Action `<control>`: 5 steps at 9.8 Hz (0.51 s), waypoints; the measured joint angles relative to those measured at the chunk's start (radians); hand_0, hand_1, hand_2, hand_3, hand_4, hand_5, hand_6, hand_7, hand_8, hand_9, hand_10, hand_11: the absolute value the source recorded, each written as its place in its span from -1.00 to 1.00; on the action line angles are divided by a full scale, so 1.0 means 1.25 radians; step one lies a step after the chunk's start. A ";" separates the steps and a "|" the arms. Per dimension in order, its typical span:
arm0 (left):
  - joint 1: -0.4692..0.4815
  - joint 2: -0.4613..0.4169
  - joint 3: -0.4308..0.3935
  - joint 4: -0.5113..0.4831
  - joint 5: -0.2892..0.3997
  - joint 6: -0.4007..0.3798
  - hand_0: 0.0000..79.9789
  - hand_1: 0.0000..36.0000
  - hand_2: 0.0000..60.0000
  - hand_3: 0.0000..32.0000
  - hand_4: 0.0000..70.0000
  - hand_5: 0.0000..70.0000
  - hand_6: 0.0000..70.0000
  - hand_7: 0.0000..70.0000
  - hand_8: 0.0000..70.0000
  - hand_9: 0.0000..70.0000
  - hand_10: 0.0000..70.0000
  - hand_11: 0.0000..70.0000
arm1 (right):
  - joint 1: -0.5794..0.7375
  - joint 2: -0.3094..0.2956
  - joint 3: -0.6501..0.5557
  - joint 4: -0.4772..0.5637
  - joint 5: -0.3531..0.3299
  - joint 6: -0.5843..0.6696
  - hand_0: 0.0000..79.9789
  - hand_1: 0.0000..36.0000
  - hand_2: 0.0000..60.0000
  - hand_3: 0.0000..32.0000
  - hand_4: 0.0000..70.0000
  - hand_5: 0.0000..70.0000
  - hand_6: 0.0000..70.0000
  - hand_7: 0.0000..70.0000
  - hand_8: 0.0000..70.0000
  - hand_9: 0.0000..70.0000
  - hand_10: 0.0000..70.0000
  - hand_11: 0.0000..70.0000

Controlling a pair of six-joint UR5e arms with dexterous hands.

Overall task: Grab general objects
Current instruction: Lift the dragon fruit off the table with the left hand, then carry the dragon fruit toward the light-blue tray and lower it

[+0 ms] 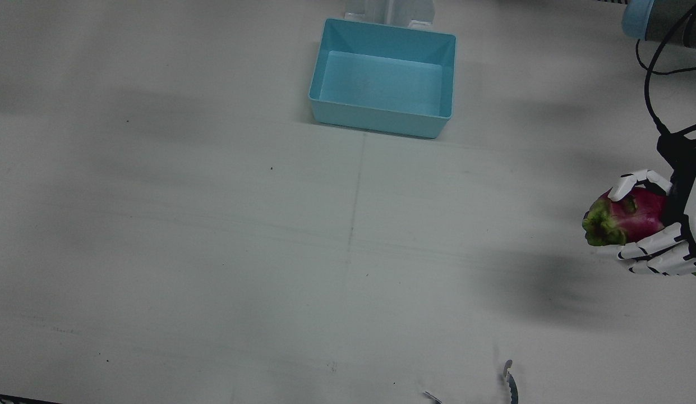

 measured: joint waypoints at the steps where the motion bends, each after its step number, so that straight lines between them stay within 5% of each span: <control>1: 0.005 0.000 -0.006 -0.025 0.024 -0.086 -0.30 -0.56 1.00 -1.00 1.00 0.11 1.00 1.00 1.00 1.00 1.00 1.00 | 0.000 0.000 0.000 0.000 0.000 0.000 -1.00 -1.00 -1.00 -1.00 -1.00 -1.00 -1.00 -1.00 -1.00 -1.00 -1.00 -1.00; 3: 0.035 0.000 -0.010 -0.108 0.067 -0.251 -0.28 -0.59 1.00 -1.00 1.00 0.12 1.00 1.00 1.00 1.00 1.00 1.00 | 0.000 0.000 0.000 0.000 0.000 0.000 -1.00 -1.00 -1.00 -1.00 -1.00 -1.00 -1.00 -1.00 -1.00 -1.00 -1.00 -1.00; 5: 0.096 -0.001 -0.024 -0.190 0.087 -0.364 -0.05 -0.48 1.00 -1.00 1.00 0.25 1.00 1.00 1.00 1.00 1.00 1.00 | 0.000 0.000 0.000 0.000 0.000 0.000 -1.00 -1.00 -1.00 -1.00 -1.00 -1.00 -1.00 -1.00 -1.00 -1.00 -1.00 -1.00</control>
